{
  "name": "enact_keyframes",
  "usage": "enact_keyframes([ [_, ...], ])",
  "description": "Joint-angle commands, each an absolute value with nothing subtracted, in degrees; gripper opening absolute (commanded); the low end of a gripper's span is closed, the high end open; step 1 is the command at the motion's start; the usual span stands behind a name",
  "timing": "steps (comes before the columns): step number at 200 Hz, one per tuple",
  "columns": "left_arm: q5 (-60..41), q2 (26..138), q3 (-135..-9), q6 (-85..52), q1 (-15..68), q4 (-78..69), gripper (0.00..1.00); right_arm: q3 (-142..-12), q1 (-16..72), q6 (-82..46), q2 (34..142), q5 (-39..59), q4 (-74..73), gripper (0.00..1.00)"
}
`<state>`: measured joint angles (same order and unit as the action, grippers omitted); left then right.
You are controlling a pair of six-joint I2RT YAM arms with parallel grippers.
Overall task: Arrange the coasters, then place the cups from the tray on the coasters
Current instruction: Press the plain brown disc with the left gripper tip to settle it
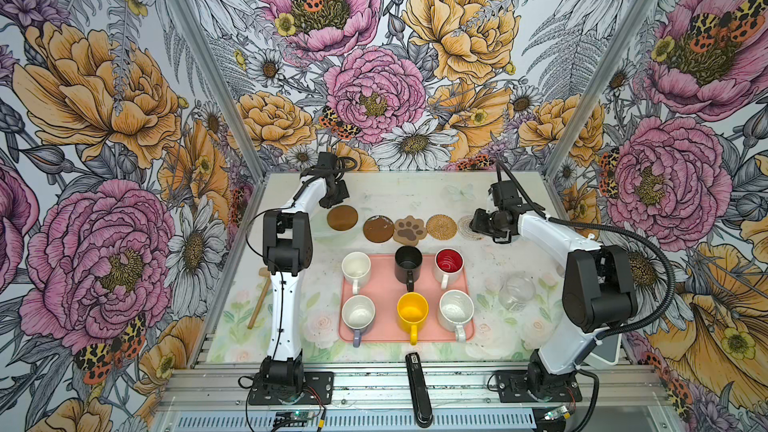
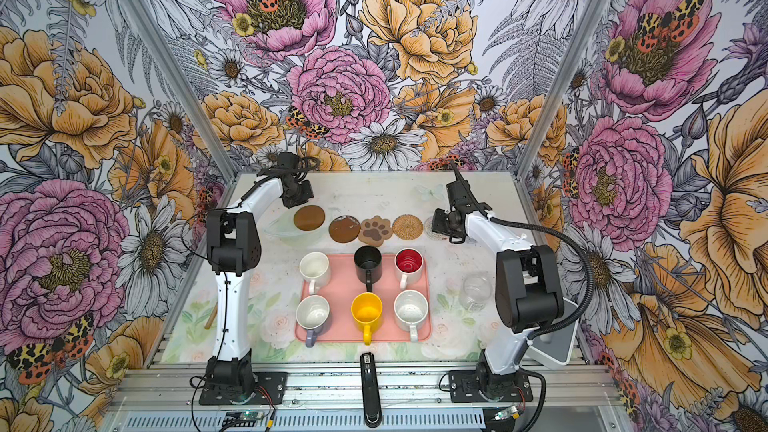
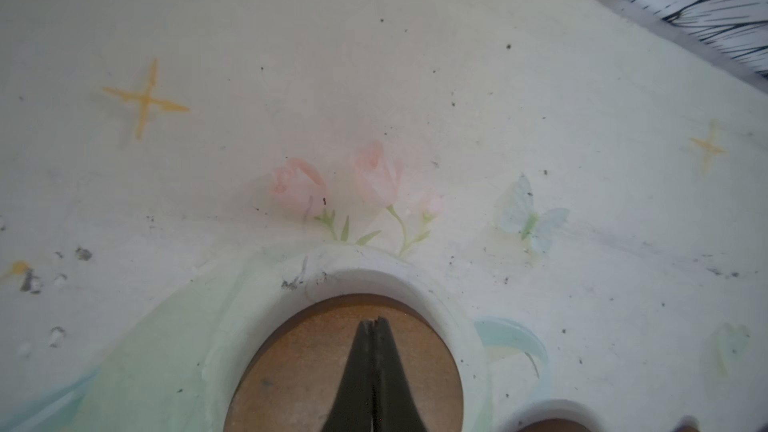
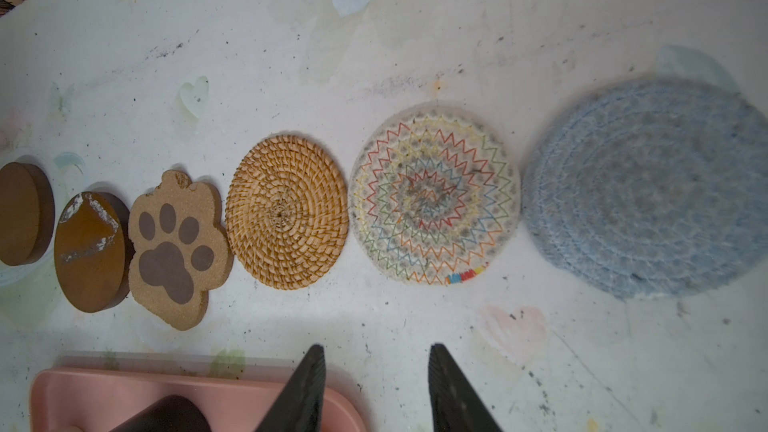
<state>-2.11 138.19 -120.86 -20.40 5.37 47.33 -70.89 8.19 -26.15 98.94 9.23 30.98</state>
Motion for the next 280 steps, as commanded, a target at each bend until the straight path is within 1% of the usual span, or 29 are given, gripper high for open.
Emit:
enact_keyframes([
  [1, -0.9, 138.6, -123.9, -19.2, 4.0, 48.3, 0.00, -70.6, 7.9, -27.2, 96.9, 8.2, 30.4, 0.44],
  [112, -3.1, 142.1, -124.0, -18.8, 4.1, 48.3, 0.00, -70.1, 7.9, -27.6, 96.7, 8.4, 30.4, 0.43],
  [184, -3.9, 141.8, -121.2, -17.9, 4.9, 48.3, 0.00, -70.1, 7.9, -27.6, 97.0, 8.7, 30.4, 0.43],
  [280, -2.1, 140.0, -116.8, -17.6, 7.4, 48.3, 0.00, -69.8, 7.9, -27.3, 97.0, 8.9, 30.4, 0.43],
])
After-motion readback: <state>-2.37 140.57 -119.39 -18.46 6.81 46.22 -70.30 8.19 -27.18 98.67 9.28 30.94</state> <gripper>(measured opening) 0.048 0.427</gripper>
